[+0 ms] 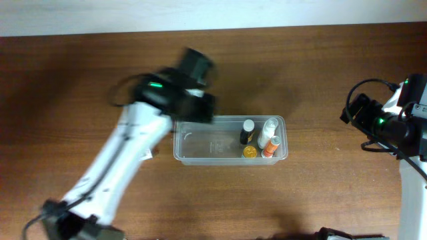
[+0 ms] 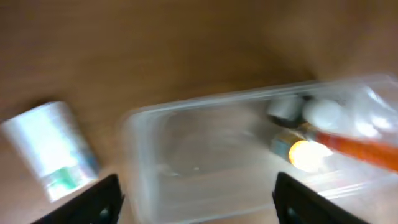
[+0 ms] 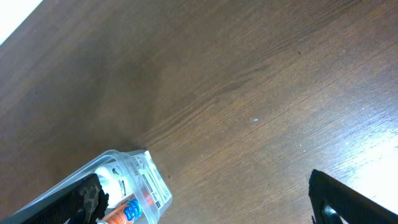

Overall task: Pack container
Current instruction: 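Move the left gripper to the Panadol box and grasp it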

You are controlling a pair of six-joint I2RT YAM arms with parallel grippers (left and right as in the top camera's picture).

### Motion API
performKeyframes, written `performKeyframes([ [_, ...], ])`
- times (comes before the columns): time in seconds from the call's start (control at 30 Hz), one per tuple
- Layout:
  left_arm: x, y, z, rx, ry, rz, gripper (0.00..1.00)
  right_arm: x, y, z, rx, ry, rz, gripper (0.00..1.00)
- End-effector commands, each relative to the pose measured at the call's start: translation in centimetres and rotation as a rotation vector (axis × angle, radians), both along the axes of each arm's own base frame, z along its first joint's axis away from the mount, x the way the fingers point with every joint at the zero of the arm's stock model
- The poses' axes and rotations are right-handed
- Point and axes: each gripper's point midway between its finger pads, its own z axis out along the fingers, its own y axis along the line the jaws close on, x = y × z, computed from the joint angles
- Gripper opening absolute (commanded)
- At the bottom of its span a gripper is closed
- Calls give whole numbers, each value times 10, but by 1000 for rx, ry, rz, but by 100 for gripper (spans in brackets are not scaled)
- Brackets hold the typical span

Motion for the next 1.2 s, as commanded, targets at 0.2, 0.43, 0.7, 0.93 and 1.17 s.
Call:
performKeyframes([
  [0.2,1,131,-62,103,224,336,79,1,-1,2,4,-7,-6,98],
  [0.43,-14,161,-132,130,358,415,79,1,-1,2,4,-7,-6,98],
  [0.7,-9,175,-152,161,349,300,64,1,-1,2,4,-7,-6,98],
  [0.93,-6,184,-158,203,323,309,68,1,-1,2,4,-7,-6,98],
  [1.17,-5,190,-158,234,318,311,70,1,-1,2,4,-7,-6,98],
])
